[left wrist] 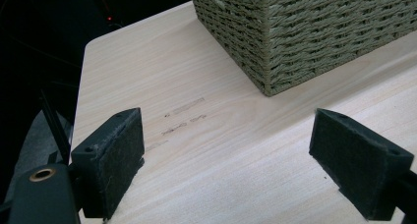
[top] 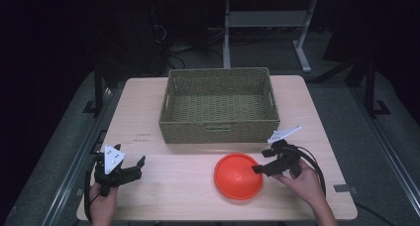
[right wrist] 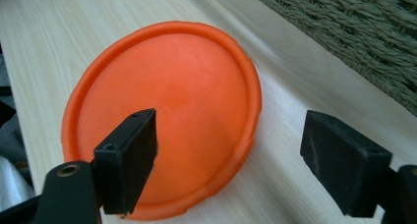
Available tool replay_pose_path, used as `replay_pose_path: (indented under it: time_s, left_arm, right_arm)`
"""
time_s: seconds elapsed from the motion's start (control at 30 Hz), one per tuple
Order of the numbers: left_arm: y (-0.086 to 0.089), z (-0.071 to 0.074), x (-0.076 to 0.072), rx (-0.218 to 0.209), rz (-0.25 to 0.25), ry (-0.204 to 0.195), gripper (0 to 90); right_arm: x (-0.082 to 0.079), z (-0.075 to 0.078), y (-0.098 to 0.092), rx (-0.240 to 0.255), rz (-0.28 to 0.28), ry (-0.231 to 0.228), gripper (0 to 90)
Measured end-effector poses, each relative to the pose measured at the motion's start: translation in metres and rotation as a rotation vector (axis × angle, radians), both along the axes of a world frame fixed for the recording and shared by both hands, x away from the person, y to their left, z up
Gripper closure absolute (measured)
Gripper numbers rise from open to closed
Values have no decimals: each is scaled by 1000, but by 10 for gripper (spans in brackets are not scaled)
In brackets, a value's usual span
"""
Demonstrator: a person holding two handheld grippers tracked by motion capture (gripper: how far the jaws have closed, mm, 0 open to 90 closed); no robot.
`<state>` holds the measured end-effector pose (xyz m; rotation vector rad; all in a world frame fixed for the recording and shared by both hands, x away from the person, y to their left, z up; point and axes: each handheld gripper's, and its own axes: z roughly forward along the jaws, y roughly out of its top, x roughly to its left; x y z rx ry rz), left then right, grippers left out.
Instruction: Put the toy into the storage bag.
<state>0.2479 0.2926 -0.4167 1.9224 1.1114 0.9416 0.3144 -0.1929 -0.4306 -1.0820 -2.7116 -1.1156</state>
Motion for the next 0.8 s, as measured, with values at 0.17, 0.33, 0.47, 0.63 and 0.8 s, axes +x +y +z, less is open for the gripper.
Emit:
replay_pose_path:
  time_s: [0.17, 0.33, 0.47, 0.63, 0.8]
  left_arm:
    - [0, 0, 0, -4, 2, 0, 128]
    - [-1, 0, 0, 3, -1, -5, 128]
    - [0, 0, 0, 1, -2, -4, 128]
    - [0, 0, 0, 2, 0, -7, 128]
    - [-1, 0, 0, 7, -2, -6, 129]
  right_arm:
    - [1, -9, 2, -7, -3, 10, 225]
    - [0, -11, 8, -18, -3, 11, 282]
    - [1, -12, 8, -32, -12, 25, 361]
    - [5, -17, 6, -34, -11, 58, 494]
    - [7, -20, 5, -30, -7, 73, 547]
